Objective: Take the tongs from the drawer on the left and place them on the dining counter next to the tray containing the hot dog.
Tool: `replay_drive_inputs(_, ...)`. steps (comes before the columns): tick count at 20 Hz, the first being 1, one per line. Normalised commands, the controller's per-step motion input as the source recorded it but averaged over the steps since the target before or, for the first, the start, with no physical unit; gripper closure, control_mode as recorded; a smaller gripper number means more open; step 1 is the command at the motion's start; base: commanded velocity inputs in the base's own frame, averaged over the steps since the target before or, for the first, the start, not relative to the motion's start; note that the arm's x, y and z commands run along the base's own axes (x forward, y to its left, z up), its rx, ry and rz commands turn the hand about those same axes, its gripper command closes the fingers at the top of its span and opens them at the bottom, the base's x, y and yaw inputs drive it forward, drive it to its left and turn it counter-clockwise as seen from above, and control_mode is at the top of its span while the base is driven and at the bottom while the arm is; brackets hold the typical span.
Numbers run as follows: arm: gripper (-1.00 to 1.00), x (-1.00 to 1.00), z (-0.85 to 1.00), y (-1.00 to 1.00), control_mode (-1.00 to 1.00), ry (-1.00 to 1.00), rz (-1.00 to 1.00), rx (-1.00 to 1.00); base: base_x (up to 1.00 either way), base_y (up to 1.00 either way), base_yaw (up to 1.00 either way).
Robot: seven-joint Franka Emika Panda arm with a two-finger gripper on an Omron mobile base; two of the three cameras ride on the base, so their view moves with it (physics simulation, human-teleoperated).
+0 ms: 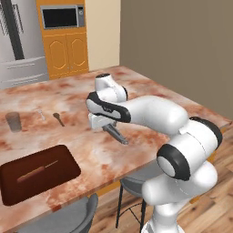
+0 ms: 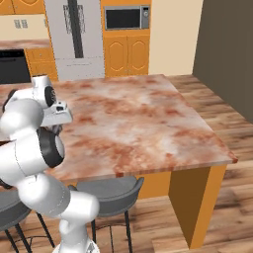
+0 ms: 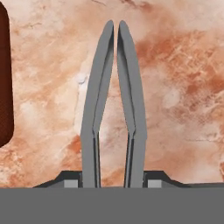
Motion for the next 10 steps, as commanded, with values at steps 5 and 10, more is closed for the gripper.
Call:
replay_drive_inputs(5,1.0,0.0,-0.58,-0.04,-1.0,0.0,0.0,0.1,0.0,0.0,0.0)
replay_drive_inputs(10,1.0,0.05,-0.28,0.06,-1.0,-0.07,0.0,0.19,0.0,0.0,0.0)
